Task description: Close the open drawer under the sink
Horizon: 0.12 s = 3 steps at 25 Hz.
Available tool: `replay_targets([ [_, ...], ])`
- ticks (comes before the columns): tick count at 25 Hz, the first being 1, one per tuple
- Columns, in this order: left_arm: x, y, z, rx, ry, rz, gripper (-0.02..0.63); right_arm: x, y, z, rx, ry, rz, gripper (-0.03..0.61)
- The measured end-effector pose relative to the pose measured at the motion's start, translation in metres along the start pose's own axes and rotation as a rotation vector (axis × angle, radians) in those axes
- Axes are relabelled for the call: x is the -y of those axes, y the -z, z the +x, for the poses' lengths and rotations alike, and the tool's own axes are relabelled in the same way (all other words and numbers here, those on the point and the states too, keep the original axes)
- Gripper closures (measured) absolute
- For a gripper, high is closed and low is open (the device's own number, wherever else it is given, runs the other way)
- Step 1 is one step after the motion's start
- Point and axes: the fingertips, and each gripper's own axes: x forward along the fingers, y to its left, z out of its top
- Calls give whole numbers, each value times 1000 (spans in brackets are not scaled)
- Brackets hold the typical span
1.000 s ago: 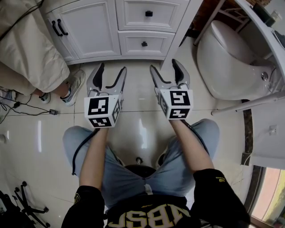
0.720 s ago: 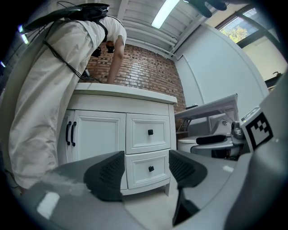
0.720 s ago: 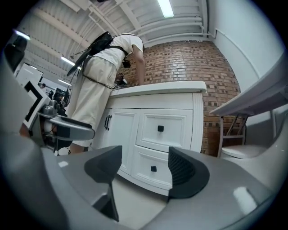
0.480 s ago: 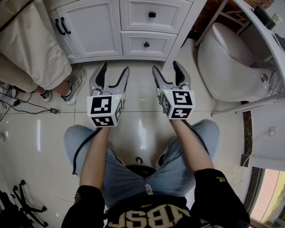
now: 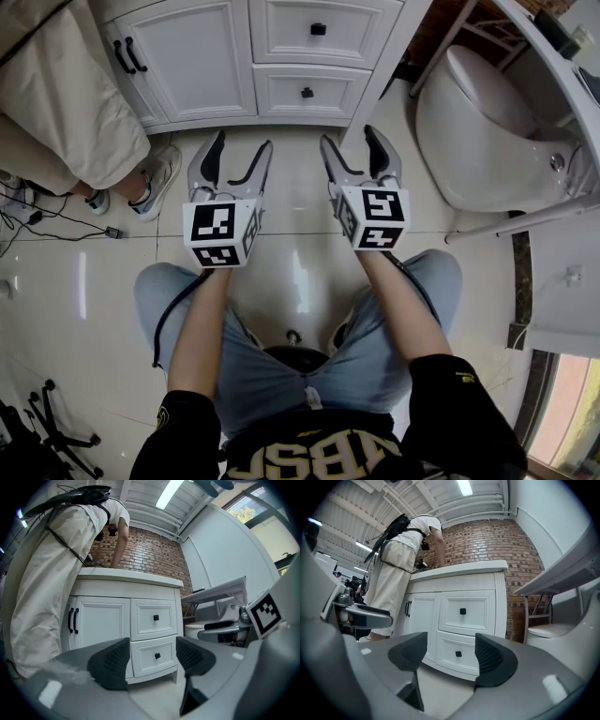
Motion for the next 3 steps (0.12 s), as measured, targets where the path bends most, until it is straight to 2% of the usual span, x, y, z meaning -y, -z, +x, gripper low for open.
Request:
replay_targets([
  [3,0,1,0,-2,0,-3,305,0,-2,-1,6,2,2,253],
])
